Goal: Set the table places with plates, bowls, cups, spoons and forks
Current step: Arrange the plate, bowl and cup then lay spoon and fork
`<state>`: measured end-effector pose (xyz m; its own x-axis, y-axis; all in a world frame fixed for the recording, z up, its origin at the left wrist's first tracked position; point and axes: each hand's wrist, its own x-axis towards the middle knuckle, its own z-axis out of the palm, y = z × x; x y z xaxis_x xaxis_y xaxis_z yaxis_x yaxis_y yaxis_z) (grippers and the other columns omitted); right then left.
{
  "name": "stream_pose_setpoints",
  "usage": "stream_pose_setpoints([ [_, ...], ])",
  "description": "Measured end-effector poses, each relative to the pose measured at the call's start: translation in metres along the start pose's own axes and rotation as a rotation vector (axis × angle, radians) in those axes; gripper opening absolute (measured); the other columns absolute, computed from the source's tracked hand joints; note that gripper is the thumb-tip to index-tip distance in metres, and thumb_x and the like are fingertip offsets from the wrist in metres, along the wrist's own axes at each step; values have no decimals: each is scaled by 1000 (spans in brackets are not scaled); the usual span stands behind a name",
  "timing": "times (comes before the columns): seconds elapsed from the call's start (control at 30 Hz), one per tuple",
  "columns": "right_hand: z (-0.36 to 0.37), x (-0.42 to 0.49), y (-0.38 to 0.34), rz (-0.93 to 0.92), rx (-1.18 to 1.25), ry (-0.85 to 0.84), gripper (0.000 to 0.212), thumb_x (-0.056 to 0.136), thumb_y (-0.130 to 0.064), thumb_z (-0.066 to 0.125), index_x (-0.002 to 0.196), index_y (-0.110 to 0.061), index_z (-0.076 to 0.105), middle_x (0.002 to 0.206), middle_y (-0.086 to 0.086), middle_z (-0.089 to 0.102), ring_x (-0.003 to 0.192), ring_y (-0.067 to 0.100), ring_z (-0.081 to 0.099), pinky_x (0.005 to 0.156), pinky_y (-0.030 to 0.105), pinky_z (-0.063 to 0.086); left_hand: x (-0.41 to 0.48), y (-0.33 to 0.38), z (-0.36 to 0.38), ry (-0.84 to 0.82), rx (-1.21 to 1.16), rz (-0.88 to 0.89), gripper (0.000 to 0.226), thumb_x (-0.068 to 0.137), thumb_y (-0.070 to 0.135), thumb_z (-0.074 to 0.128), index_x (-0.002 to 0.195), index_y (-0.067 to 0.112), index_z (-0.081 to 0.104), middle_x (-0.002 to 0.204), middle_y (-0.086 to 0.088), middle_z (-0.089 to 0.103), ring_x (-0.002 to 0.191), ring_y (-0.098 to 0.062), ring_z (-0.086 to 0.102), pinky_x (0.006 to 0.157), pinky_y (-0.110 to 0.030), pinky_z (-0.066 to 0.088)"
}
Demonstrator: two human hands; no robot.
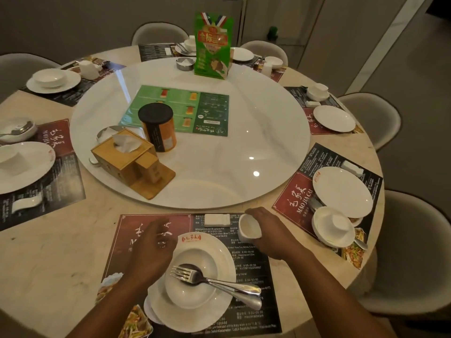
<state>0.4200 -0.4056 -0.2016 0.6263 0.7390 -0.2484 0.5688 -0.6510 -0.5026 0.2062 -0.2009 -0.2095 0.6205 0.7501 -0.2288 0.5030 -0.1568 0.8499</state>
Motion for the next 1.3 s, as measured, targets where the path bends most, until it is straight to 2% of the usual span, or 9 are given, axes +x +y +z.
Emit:
stream_pose_setpoints([
  [0.13, 5, -6, -1, -31, 6, -7, 76, 80, -24, 79, 144, -28, 39, 144, -8, 42, 127, 16, 45, 98, 29, 42, 0, -9, -1, 25, 18, -24, 45, 87, 13, 69, 127, 27, 54, 116, 5, 62, 91, 1, 58, 74, -25, 46],
  [0.3, 6, -6, -2, -24, 3, 1, 76, 80, -23, 78, 145, -28, 38, 143, -7, 42, 127, 17, 46, 99, 30, 43, -1, -14, -2, 31, 47, -25, 46, 87, 16, 69, 127, 31, 53, 116, 9, 61, 92, 2, 58, 84, -33, 51],
  [0.47, 7, -6, -3, -17, -7, -4, 77, 80, -23, 78, 145, -27, 37, 144, -6, 41, 127, 19, 45, 100, 32, 44, -3, -17, -3, 37, 45, -23, 48, 87, 15, 70, 131, 26, 52, 114, 9, 58, 91, -4, 59, 80, -30, 49],
  [0.7, 8, -3, 3, 11, -10, 2, 78, 80, -16, 77, 145, -30, 36, 144, -8, 40, 127, 18, 45, 102, 35, 47, -7, -23, -6, 28, 51, -45, 52, 86, 18, 72, 132, 28, 50, 113, 7, 62, 97, -15, 63, 89, -40, 54],
  [0.87, 3, -8, -2, 12, -75, -67, 97, 76, -22, 81, 151, -30, 21, 152, -4, 29, 135, 21, 39, 102, 36, 46, -13, -26, -10, 41, 62, -45, 48, 86, 18, 71, 130, 26, 53, 117, 5, 62, 100, -14, 62, 91, -41, 54],
  [0.97, -6, -20, -19, 11, -74, 112, 91, 78, -28, 79, 151, -30, 24, 154, -4, 27, 137, 19, 35, 104, 35, 43, -18, -27, -13, 57, 124, -26, 43, 86, 19, 71, 127, 21, 57, 111, 5, 64, 96, -13, 62, 85, -34, 53],
  [1.07, -4, -34, -49, -79, 36, 367, 52, 86, -21, 69, 134, -28, 48, 131, -6, 51, 116, 13, 52, 93, 29, 50, -27, -29, -15, 23, 181, -16, 34, 88, 22, 68, 121, 18, 62, 101, 9, 64, 85, -5, 60, 76, -25, 49],
  [1.17, 14, -45, -75, -94, 3, 204, 21, 90, -26, 62, 111, -31, 62, 103, -11, 65, 88, 5, 59, 76, 28, 55, -38, -32, -15, -52, 191, -43, 33, 91, 27, 65, 123, 22, 60, 99, 8, 66, 85, -4, 63, 76, -25, 51],
  [1.3, 43, -59, -83, -29, -138, -139, 23, 88, -42, 63, 109, -34, 58, 102, -10, 67, 87, 9, 61, 77, 29, 55, -55, -36, -11, -141, 188, -61, 37, 92, 31, 63, 127, 29, 54, 92, 10, 65, 82, -3, 63, 74, -24, 54],
])
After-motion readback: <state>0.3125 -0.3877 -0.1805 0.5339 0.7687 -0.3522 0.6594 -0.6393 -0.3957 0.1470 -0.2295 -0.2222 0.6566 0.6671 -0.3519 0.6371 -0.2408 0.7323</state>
